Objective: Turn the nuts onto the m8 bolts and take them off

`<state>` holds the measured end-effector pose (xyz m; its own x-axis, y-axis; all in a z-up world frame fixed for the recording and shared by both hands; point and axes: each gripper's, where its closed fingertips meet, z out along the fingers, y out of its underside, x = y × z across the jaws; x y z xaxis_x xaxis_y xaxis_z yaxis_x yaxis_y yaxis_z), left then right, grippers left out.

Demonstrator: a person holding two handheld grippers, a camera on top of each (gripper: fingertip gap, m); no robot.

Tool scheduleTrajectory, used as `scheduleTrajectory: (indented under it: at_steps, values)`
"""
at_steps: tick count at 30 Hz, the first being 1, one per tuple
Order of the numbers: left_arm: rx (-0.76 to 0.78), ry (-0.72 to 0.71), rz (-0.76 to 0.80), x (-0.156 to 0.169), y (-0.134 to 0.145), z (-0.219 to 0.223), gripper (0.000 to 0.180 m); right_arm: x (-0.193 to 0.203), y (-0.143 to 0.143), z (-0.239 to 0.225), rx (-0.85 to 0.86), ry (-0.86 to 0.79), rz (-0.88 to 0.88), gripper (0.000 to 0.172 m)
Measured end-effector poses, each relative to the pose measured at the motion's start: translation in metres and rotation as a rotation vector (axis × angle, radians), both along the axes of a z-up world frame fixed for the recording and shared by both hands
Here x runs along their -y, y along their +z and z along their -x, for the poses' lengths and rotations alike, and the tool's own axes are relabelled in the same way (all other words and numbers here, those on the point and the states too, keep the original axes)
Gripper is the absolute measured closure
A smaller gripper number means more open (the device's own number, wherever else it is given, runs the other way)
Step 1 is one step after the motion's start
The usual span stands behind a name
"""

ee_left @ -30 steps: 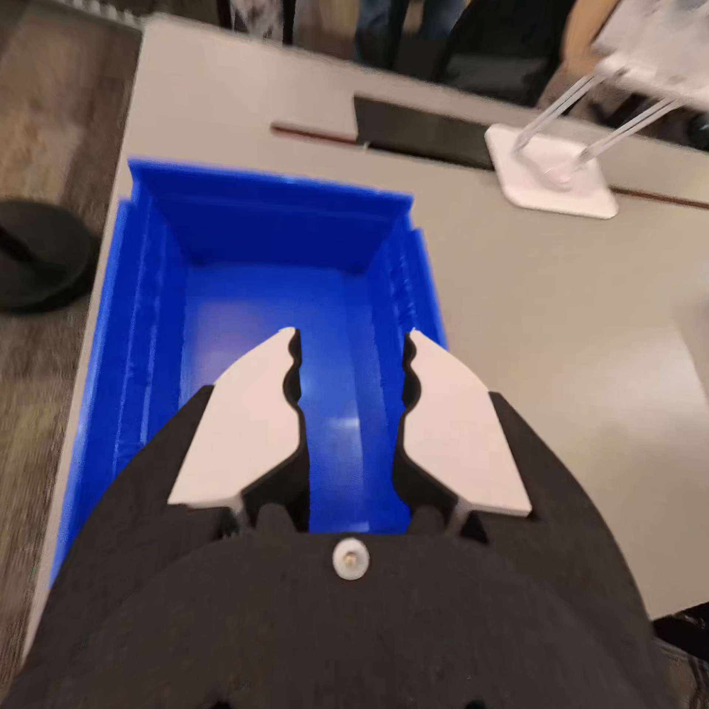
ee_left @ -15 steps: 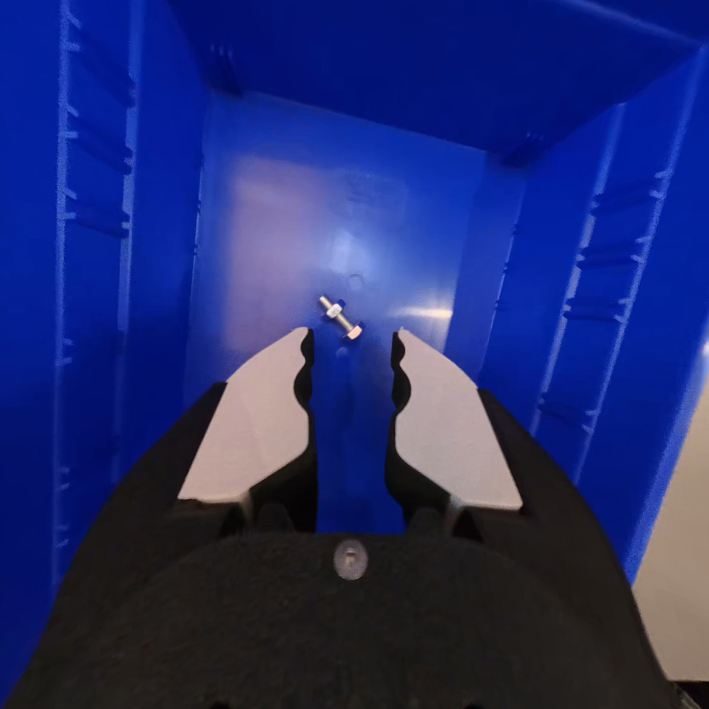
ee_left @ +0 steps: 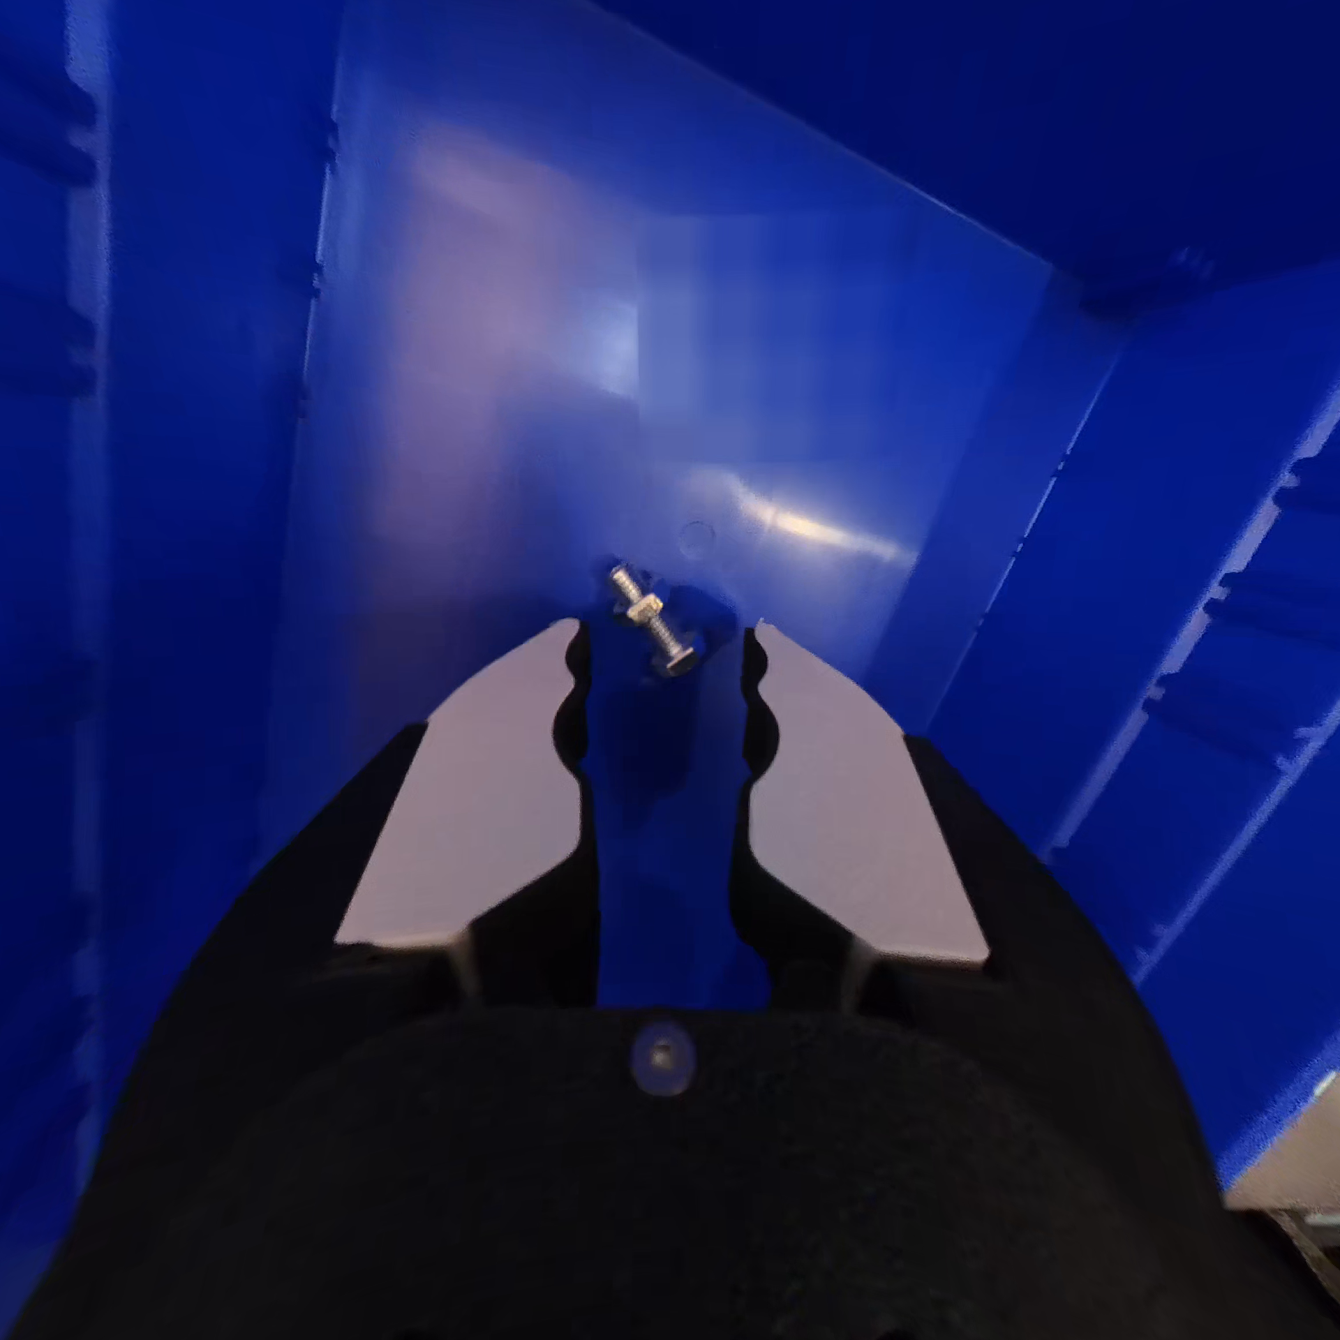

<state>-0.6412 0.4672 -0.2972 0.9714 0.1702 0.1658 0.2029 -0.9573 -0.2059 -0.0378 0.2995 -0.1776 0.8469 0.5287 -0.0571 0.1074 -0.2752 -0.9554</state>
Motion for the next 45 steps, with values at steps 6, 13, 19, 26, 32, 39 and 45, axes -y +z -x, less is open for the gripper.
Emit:
scheduleTrajectory:
  at_steps: [6, 13, 19, 26, 32, 39, 45]
  values:
    - [-0.044, -0.003, 0.015, 0.0, -0.003, 0.006, 0.151, 0.0, 0.003, -0.002, 0.0, 0.008, -0.004, 0.103]
    - [-0.118, -0.076, 0.017, 0.003, -0.005, 0.011, 0.168, -0.003, 0.008, -0.004, -0.015, 0.014, -0.015, 0.106]
    - [-0.073, -0.222, -0.112, -0.003, 0.006, 0.001, 0.172, 0.0, 0.005, 0.003, -0.01, 0.037, -0.017, 0.113]
    - [0.091, -0.317, -0.556, -0.019, 0.088, -0.021, 0.173, -0.001, 0.009, 0.009, -0.01, 0.046, -0.014, 0.114]
    - [0.289, -0.579, -1.051, -0.002, 0.228, -0.148, 0.173, -0.016, 0.031, 0.037, -0.082, 0.102, -0.019, 0.111]
    - [0.75, -0.916, -1.18, 0.06, 0.237, -0.346, 0.173, -0.055, 0.105, 0.1, -0.193, 0.221, -0.141, 0.096]
    - [0.936, -1.02, -1.057, 0.083, 0.19, -0.405, 0.173, -0.062, 0.115, 0.137, -0.157, 0.303, -0.141, 0.102]
